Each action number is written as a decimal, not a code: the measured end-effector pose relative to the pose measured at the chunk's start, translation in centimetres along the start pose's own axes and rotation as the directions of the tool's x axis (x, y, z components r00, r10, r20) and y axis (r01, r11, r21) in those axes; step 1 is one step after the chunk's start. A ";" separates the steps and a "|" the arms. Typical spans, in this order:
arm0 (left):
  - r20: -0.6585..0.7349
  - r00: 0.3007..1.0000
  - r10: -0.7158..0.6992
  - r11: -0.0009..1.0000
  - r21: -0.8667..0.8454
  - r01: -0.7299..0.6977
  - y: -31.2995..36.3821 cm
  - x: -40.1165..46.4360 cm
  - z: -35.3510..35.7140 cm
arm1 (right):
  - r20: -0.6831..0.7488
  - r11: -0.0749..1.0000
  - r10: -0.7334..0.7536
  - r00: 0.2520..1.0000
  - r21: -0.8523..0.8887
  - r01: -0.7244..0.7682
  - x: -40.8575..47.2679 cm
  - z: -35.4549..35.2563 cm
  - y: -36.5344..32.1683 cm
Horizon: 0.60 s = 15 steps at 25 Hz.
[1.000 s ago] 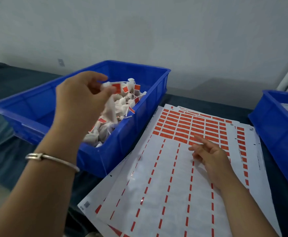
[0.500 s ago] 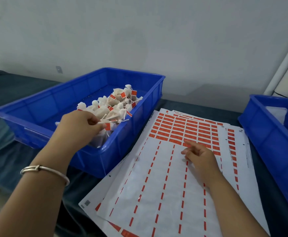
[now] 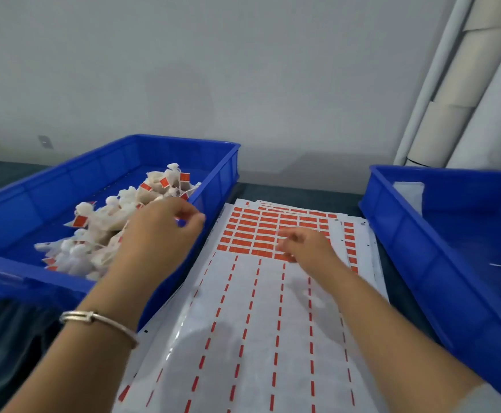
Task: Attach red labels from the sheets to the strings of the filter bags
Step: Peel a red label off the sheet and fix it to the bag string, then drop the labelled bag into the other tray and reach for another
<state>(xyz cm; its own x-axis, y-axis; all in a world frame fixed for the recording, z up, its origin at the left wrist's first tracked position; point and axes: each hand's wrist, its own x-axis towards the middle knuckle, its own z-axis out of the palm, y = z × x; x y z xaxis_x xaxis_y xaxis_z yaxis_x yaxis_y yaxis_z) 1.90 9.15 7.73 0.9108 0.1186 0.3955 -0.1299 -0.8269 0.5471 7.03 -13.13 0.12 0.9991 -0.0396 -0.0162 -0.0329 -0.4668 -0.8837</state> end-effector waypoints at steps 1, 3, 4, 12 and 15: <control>0.083 0.996 0.033 0.999 -0.014 -0.032 1.0 0.0 1.9 | -0.037 1.000 -0.024 0.999 0.006 0.024 0.2 -1.5 -1.2; 0.276 0.959 0.070 0.997 -0.032 -0.063 3.1 -0.3 6.1 | -0.109 0.995 -0.087 0.990 0.042 0.092 0.5 -5.3 -3.1; 0.360 0.930 0.079 0.997 -0.023 -0.076 3.9 -0.6 8.4 | -0.152 0.991 -0.110 0.982 0.052 0.120 0.6 -7.3 -3.8; 0.585 0.777 0.232 0.929 0.104 -0.355 5.9 -4.5 21.5 | -0.554 0.996 0.074 0.829 0.074 -0.039 2.5 -21.3 1.8; 0.503 0.832 0.235 0.915 0.174 -0.363 5.3 -5.1 23.1 | -0.609 0.979 0.189 0.770 0.060 -0.193 3.9 -23.8 6.8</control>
<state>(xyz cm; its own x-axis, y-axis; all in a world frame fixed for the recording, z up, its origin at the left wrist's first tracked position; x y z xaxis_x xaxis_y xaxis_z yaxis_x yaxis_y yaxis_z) 5.65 -8.55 -8.39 0.9243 -0.3717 0.0863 -0.3815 -0.8956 0.2286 10.05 -37.50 5.20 0.7464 -0.6570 0.1055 -0.2232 -0.3965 -0.8905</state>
